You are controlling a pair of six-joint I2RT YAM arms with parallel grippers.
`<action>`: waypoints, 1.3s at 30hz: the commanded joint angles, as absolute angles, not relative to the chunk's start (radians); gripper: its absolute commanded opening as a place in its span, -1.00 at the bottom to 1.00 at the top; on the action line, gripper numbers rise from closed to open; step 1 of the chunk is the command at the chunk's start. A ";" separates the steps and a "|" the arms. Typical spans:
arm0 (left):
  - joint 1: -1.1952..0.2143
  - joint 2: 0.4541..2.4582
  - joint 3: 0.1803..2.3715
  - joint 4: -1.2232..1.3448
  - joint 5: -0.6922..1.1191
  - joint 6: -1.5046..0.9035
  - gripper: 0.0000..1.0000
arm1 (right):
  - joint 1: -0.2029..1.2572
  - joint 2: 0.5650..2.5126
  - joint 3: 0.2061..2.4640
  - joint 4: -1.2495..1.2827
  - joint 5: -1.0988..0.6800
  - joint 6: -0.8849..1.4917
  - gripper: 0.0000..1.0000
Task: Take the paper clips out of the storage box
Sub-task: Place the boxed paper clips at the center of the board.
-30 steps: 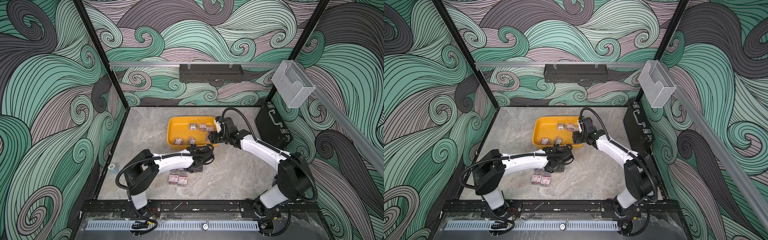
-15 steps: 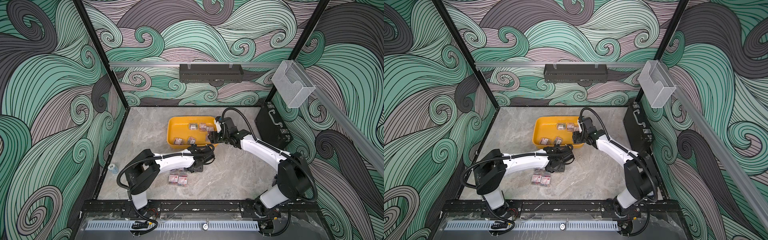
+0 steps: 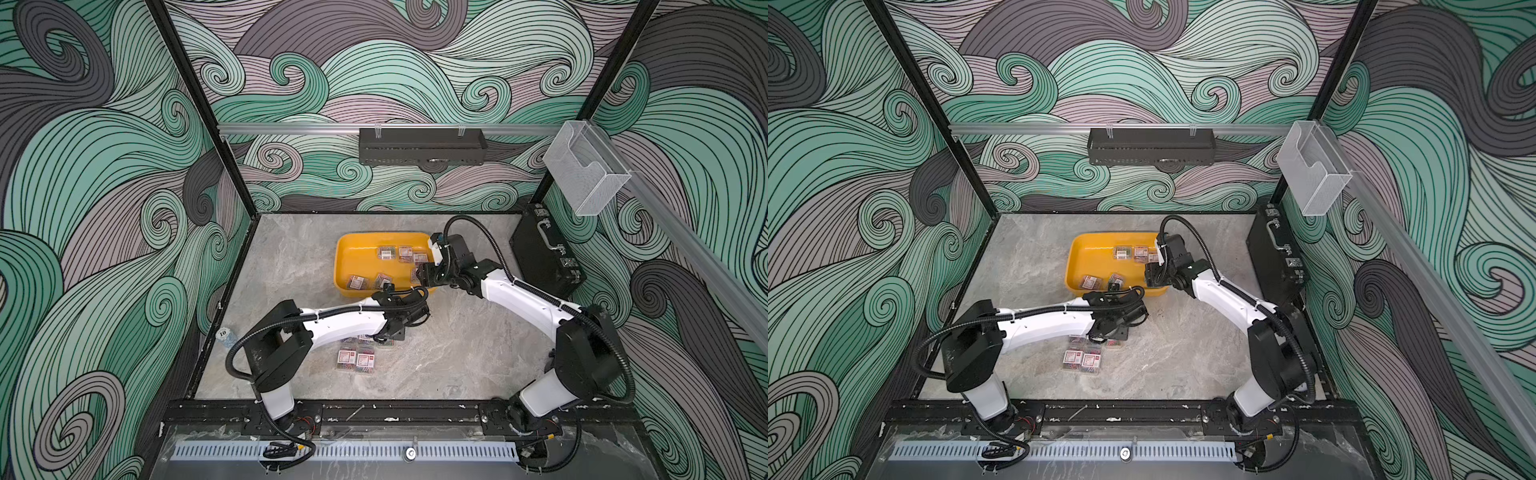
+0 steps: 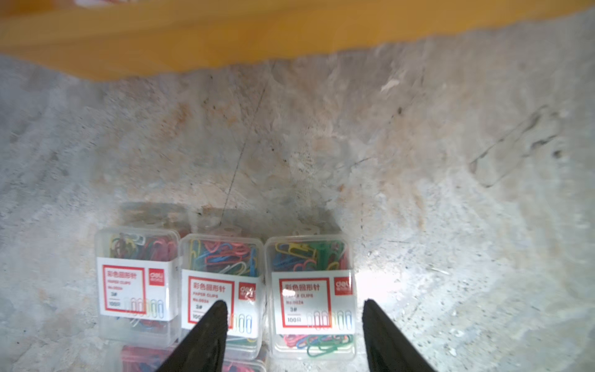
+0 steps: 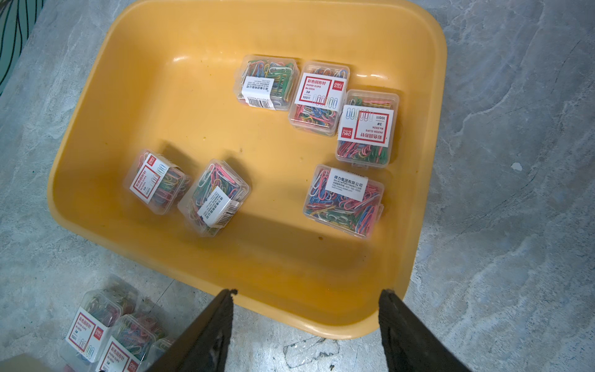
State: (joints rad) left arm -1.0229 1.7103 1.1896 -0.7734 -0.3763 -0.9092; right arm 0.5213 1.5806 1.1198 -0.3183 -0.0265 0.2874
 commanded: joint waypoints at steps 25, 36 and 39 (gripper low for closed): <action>-0.758 1.183 0.963 -0.764 -0.439 -0.711 0.39 | 0.534 1.983 1.541 -0.435 0.074 0.254 0.43; -0.756 1.213 0.984 -0.787 -0.405 -0.716 0.39 | 0.544 2.190 1.734 -0.478 0.126 0.251 0.44; -0.755 1.208 0.979 -0.784 -0.395 -0.720 0.39 | 0.544 2.242 1.796 -0.505 0.143 0.248 0.44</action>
